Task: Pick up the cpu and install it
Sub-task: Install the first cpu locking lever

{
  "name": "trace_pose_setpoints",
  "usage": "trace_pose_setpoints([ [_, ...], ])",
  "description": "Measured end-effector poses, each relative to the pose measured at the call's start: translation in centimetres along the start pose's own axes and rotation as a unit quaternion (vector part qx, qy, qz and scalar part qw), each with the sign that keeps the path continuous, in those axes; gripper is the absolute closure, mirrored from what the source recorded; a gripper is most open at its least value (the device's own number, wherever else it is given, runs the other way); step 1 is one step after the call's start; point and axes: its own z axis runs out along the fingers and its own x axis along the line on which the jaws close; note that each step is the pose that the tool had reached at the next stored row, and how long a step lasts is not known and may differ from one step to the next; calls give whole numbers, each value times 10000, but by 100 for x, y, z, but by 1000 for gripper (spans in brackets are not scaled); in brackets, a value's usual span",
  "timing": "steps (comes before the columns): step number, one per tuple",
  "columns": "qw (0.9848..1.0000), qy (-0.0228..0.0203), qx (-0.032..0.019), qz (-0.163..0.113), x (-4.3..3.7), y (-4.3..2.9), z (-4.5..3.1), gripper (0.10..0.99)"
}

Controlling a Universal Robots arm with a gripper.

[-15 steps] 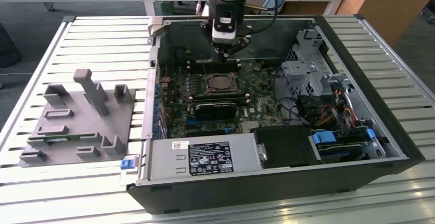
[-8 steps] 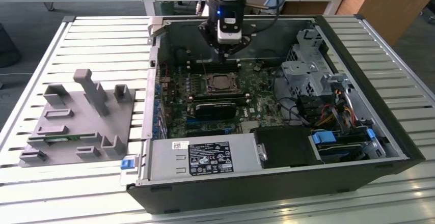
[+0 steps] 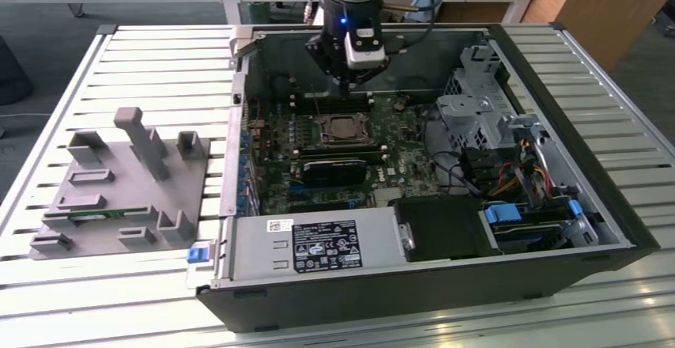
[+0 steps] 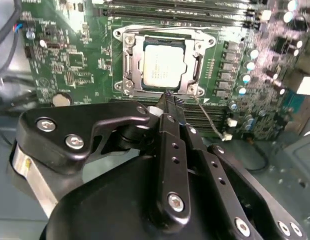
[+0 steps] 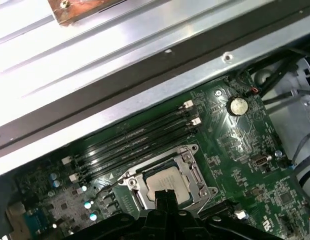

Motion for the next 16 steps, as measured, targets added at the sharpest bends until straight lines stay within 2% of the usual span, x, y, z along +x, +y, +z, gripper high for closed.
trace_pose_setpoints([
  [6,9988,7,0,-496,0,0,2,976],
  [12,9964,12,1,-850,0,0,4,976],
  [16,9940,16,0,-1097,0,0,6,976],
])
